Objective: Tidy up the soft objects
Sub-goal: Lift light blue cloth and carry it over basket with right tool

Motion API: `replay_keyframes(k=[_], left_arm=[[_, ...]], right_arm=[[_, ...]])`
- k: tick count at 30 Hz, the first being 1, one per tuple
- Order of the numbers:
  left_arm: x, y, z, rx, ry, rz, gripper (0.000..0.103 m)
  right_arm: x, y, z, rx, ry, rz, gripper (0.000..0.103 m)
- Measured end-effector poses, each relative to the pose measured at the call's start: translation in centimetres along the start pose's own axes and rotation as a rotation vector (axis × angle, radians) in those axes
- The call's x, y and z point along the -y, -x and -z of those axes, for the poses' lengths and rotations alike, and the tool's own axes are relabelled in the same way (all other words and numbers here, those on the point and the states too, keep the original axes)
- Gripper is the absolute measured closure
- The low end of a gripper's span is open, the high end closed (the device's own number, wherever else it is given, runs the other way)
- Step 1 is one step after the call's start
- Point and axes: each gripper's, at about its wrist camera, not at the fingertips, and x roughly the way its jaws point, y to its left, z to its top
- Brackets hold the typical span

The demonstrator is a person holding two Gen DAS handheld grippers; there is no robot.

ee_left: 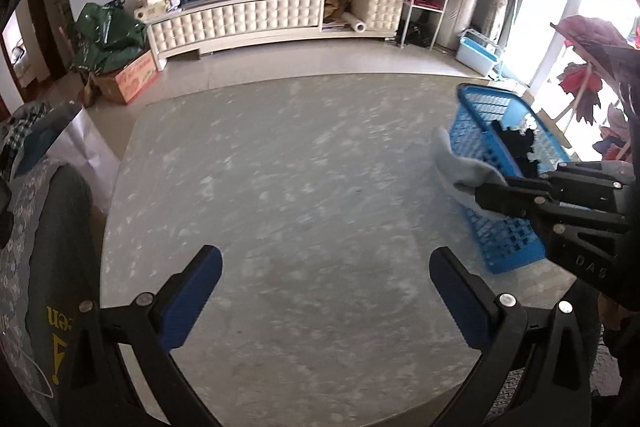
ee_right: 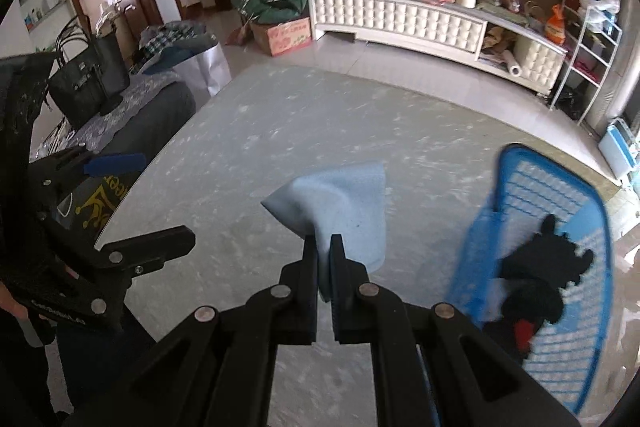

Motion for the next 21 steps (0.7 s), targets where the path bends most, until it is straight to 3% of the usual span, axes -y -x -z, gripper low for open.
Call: replay_keyframes(k=[13,21], left_arm=[[6.2,-0.1,-3.6,0.028,-0.085,0.074,0.0],[8.7,-1.8,-5.7,0.03,-0.113,0.098,0.0]], right_arm=[[6.2,4.4,0.8,0.109,-0.121,0.118,0.098],[9.2,3.6,1.7,0.092,-0.196,0.18,0.098]])
